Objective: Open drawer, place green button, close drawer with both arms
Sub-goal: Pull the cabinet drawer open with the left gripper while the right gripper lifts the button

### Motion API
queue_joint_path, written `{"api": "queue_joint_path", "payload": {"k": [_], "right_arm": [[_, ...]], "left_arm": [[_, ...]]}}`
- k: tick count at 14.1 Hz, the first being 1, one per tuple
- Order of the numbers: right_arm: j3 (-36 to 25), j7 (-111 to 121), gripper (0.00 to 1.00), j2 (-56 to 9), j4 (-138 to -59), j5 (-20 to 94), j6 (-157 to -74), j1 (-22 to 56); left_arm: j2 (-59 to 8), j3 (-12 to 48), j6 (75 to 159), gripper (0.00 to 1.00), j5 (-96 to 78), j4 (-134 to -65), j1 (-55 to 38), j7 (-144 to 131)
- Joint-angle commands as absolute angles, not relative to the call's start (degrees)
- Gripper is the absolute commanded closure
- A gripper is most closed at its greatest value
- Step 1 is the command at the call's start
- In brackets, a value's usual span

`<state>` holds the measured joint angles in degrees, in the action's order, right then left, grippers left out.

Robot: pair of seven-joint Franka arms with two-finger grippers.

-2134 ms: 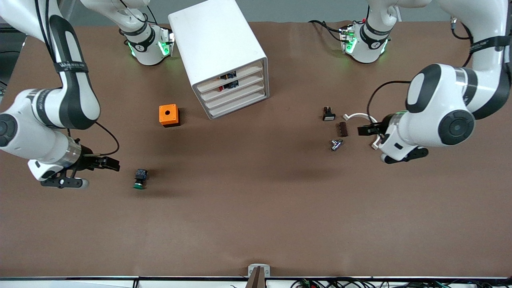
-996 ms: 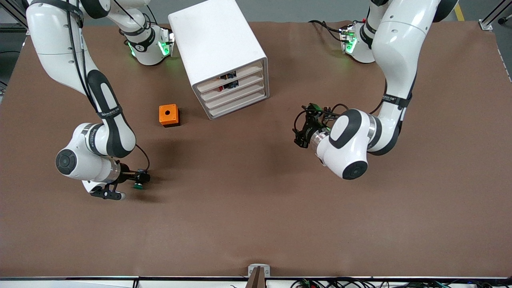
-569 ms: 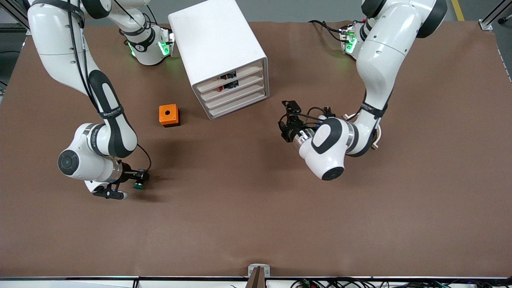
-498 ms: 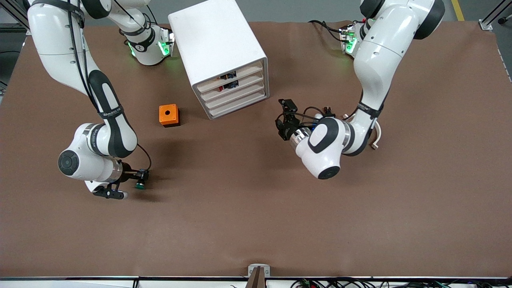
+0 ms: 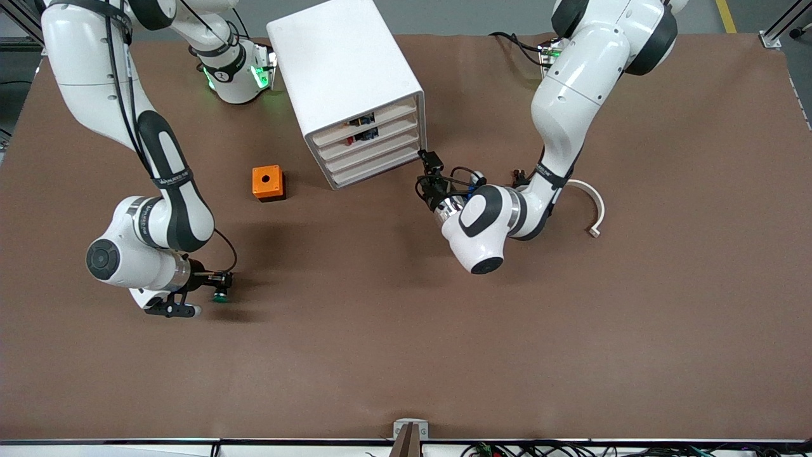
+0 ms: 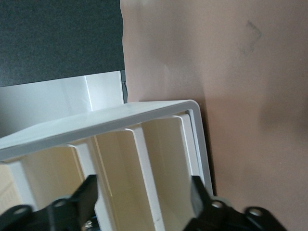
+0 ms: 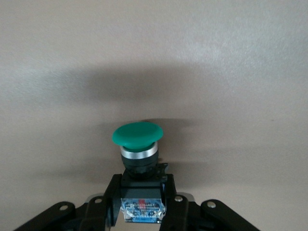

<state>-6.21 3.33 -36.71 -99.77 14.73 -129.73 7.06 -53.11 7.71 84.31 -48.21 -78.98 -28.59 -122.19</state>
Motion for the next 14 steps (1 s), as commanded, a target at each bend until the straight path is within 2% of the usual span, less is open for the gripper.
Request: {"api": "queue_joint_path", "payload": {"k": [1, 3, 7, 14], "right_arm": [[-6.24, 4.22, 1.0, -36.04, -95.82, 15.38, -123.6, 6.86], [-6.42, 4.22, 1.0, -35.25, -91.87, 15.38, -117.45, 6.5], [-6.85, 2.12, 1.0, -33.23, -84.65, 15.29, -103.82, 5.89], [-6.94, -5.78, 1.0, -28.84, -80.86, 15.21, -93.71, 6.24]], "left_arm": [[-55.89, 7.47, 84.2, 0.42, -52.02, -77.08, -28.74, -123.75], [-56.42, 7.56, 84.55, 0.46, -53.08, -77.08, -29.52, -123.66], [-57.3, 7.56, 84.99, 0.46, -54.31, -77.08, -31.19, -123.66], [-58.53, 7.56, 85.08, 0.46, -55.99, -77.17, -34.71, -123.58]]}}
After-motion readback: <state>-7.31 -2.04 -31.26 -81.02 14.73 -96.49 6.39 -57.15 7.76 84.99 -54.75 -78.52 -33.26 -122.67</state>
